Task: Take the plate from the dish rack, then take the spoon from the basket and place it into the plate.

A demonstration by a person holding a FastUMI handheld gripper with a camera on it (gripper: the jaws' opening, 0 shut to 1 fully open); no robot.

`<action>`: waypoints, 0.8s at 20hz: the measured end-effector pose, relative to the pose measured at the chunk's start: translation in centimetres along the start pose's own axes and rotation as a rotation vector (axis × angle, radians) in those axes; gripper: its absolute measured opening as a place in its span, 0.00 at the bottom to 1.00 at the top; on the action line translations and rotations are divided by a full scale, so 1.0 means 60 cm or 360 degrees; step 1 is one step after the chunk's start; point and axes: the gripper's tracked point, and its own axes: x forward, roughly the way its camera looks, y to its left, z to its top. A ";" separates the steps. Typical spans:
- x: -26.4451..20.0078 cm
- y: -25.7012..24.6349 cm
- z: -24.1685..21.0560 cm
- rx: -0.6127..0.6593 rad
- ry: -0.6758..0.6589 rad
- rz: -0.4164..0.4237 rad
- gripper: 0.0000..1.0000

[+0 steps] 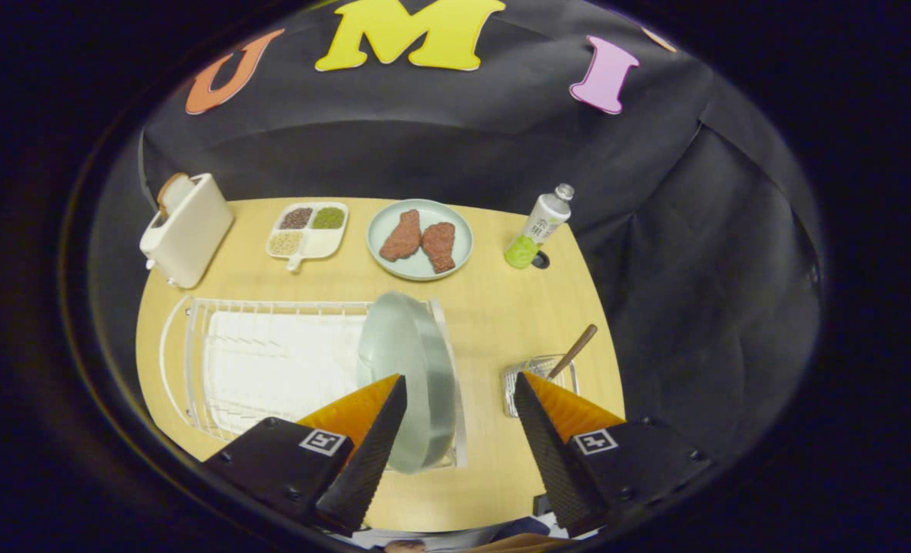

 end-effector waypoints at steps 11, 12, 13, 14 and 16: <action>0.045 0.039 -0.030 -0.0150 0.0317 -0.0103 0.41; 0.043 0.043 -0.029 -0.0128 0.0304 -0.0090 0.35; 0.039 0.047 -0.029 -0.0114 0.0297 -0.0060 0.34; 0.033 0.049 -0.030 -0.0093 0.0287 -0.0060 0.30; 0.017 0.041 -0.021 -0.0096 0.0236 -0.0110 0.24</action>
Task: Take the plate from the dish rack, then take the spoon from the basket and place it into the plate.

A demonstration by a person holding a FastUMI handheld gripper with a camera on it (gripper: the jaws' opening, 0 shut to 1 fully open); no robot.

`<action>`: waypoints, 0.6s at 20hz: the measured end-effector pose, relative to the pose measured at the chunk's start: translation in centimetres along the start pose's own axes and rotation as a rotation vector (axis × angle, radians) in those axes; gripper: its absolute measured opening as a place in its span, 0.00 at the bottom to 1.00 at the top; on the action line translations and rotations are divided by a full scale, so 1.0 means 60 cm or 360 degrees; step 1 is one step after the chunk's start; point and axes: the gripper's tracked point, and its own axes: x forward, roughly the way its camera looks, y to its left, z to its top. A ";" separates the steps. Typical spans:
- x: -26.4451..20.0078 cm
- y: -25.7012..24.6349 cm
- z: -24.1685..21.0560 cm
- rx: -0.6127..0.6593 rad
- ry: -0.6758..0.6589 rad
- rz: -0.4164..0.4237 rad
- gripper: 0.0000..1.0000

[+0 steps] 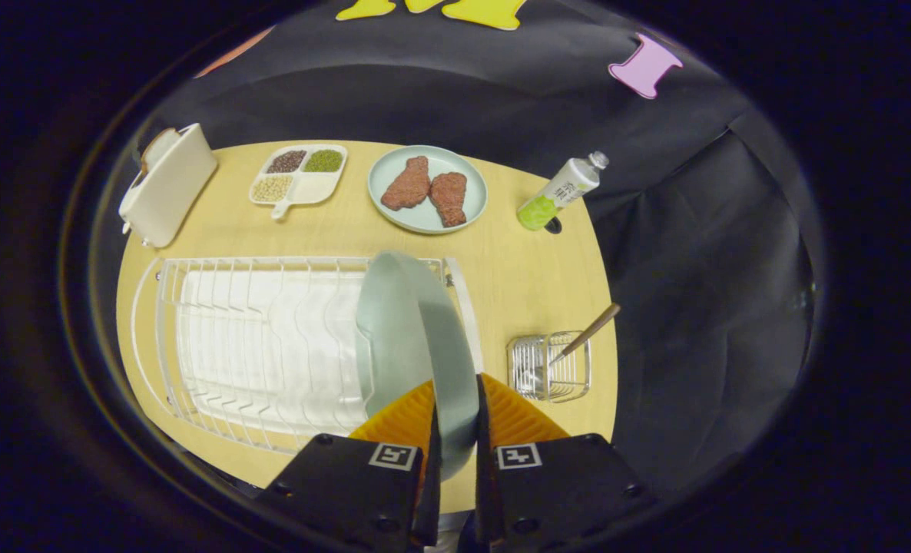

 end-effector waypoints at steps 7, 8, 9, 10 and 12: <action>-0.057 -0.062 0.009 0.0059 -0.0248 -0.0223 0.23; -0.061 -0.055 -0.004 0.0058 -0.0253 -0.0131 0.23; -0.063 -0.045 -0.022 0.0059 -0.0255 -0.0003 0.23; -0.066 -0.033 -0.045 0.0059 -0.0248 0.0144 0.23; -0.070 -0.019 -0.098 0.0072 -0.0227 0.0396 0.23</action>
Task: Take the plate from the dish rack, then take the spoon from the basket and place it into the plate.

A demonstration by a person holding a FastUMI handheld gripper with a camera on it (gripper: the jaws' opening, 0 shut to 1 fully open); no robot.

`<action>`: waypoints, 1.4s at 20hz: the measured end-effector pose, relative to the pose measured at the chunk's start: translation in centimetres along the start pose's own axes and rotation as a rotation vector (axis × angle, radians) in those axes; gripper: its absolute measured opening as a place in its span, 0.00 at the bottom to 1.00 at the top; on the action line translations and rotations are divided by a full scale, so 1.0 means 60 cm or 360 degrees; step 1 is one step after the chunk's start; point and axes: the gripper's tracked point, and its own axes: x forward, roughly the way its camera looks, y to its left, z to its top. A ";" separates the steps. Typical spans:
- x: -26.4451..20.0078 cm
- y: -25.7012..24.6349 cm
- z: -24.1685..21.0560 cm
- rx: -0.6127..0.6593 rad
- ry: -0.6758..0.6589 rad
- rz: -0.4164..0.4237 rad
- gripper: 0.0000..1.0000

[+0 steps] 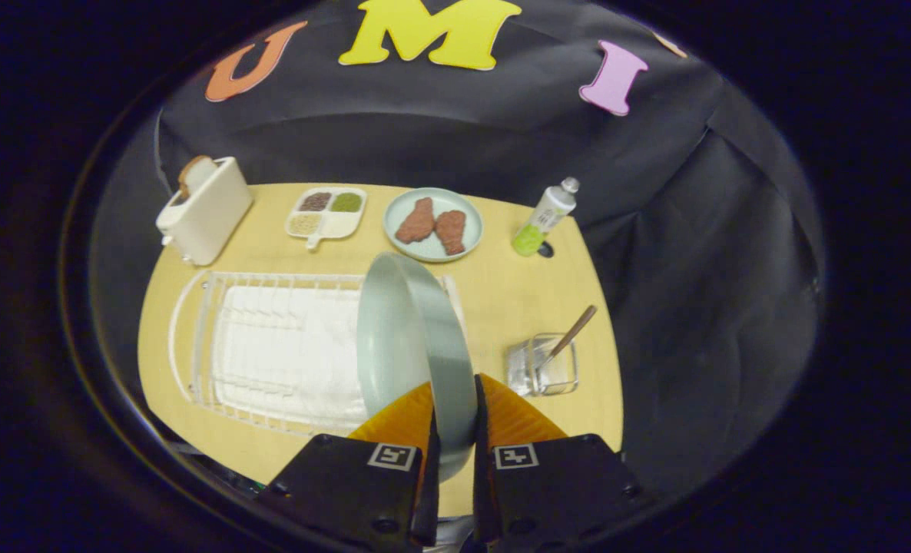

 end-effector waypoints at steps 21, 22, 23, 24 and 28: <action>0.139 0.002 -0.376 0.0224 -0.0091 0.0807 0.23; 0.144 0.004 -0.377 0.0254 -0.0072 0.0849 0.24; 0.152 0.003 -0.384 0.0271 -0.0045 0.0879 0.24; 0.162 0.001 -0.387 0.0283 -0.0028 0.0889 0.25; 0.197 -0.015 -0.393 0.0258 -0.0058 0.0847 0.35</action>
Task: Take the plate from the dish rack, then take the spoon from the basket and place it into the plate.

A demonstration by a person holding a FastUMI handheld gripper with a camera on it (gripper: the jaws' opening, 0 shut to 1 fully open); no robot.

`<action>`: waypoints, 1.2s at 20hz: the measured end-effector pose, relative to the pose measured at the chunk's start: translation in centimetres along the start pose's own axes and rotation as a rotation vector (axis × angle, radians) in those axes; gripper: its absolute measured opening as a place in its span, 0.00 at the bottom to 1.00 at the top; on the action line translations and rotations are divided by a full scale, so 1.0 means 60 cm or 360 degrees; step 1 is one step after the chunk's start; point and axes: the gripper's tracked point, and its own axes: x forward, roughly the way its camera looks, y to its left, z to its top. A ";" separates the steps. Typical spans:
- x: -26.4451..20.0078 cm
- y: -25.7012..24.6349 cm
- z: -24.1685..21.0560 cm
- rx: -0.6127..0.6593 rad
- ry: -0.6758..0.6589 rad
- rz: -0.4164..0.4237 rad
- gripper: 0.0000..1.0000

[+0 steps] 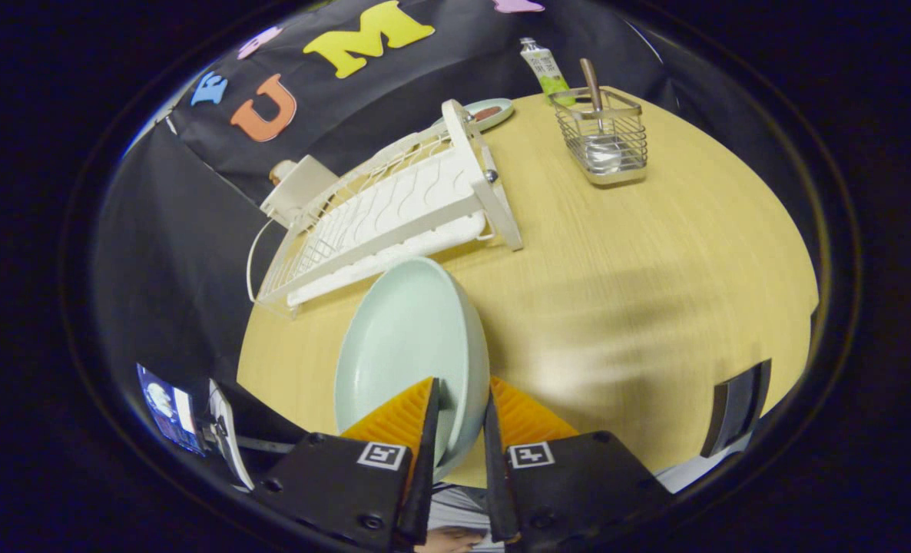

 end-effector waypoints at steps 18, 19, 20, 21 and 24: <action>-0.104 -0.146 0.236 -0.0160 -0.0844 -0.0313 0.96; -0.104 -0.152 0.256 -0.0152 -0.0878 -0.0321 0.97; -0.102 -0.159 0.276 -0.0186 -0.0892 -0.0321 0.99; -0.098 -0.161 0.291 -0.0200 -0.0885 -0.0299 1.00; -0.097 -0.185 0.363 -0.0223 -0.0938 -0.0316 1.00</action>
